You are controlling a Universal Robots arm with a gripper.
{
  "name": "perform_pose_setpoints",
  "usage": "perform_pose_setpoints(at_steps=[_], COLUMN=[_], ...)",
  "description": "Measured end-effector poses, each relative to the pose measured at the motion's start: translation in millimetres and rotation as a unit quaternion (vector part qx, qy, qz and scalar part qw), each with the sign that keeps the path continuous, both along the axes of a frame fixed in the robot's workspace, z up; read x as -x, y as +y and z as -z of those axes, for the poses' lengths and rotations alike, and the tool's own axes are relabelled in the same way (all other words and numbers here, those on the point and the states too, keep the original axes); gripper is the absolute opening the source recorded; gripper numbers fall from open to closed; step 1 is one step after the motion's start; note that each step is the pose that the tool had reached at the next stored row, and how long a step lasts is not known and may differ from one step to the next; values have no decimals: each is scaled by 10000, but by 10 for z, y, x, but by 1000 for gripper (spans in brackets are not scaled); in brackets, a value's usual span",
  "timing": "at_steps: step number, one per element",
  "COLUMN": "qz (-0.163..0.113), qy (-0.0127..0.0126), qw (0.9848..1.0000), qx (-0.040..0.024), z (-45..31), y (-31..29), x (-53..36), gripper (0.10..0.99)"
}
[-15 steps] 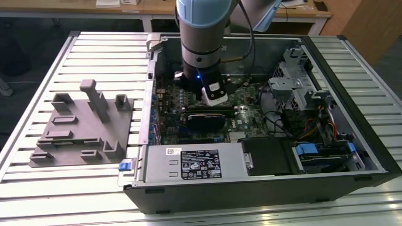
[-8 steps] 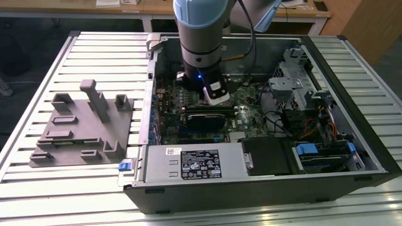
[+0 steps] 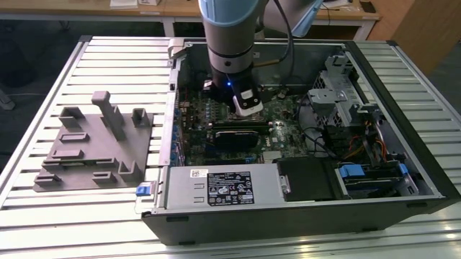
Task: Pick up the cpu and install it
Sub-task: 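Install the second cpu locking lever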
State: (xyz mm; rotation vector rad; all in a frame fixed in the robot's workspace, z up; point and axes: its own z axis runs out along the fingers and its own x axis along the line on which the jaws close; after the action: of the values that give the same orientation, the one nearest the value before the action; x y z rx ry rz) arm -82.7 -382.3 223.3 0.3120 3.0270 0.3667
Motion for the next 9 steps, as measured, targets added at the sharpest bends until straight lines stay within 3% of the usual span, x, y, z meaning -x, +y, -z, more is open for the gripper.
perform_pose_setpoints(at_steps=[4,9], qz=[58,64], qy=[0,8], qw=[9999,9998], qx=[114,188], z=[1,8], y=[21,85], x=[-22,-84], gripper=[106,106])
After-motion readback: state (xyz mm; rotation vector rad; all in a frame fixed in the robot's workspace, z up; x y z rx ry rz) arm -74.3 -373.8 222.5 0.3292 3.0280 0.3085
